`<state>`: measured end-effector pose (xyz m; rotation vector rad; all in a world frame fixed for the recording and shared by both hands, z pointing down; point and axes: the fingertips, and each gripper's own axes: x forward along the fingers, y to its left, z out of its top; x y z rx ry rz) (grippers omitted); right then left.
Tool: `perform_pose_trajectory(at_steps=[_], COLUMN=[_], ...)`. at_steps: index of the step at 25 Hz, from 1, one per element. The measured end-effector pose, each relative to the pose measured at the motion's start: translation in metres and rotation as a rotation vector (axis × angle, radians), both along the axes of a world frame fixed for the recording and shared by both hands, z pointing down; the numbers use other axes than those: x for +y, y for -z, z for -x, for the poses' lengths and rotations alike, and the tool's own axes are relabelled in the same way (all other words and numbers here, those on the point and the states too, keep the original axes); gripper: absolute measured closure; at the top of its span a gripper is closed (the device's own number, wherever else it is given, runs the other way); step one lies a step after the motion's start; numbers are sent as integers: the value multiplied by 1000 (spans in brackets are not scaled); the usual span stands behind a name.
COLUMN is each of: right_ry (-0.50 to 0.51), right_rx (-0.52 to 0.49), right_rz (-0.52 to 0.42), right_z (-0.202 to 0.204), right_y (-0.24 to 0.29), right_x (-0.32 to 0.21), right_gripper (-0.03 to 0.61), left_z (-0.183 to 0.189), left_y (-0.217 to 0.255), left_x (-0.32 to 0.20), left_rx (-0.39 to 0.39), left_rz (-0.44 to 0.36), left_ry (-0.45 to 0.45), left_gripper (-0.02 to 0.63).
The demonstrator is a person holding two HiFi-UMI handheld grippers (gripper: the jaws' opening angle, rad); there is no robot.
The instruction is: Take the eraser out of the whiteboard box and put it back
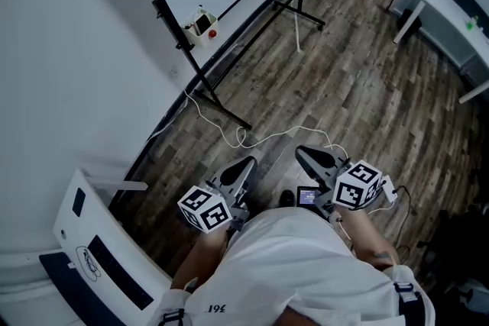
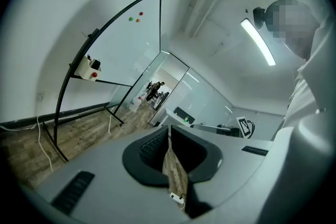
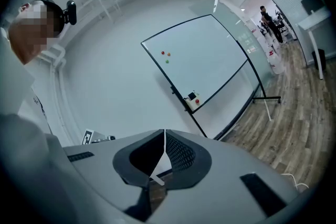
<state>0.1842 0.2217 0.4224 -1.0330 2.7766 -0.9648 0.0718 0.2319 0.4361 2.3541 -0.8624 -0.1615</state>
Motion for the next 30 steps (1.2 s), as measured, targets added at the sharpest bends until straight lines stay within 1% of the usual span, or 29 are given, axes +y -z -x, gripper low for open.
perform_pose_trajectory(at_steps=[7, 8, 10, 13, 24, 30], right_ry=[40, 46, 64, 83, 117, 117], right_rx=[-7, -7, -15, -22, -30, -26], right_rz=[2, 4, 9, 19, 42, 53], right_z=[-11, -12, -15, -19, -34, -30], right_y=[-2, -3, -5, -8, -16, -23], right_x=[-11, -13, -17, -21, -34, -41], right_gripper=[546, 535, 491, 474, 474, 474], left_z=[-15, -17, -20, -25, -43, -39], left_y=[-1, -1, -2, -3, -6, -10], left_x=[-8, -9, -12, -16, -22, -27], left_rx=[-7, -9, -11, -13, -6, -9], left_rz=[8, 9, 13, 20, 31, 40], left_ry=[43, 51, 64, 80, 121, 128], left_gripper=[606, 604, 595, 594, 594, 594])
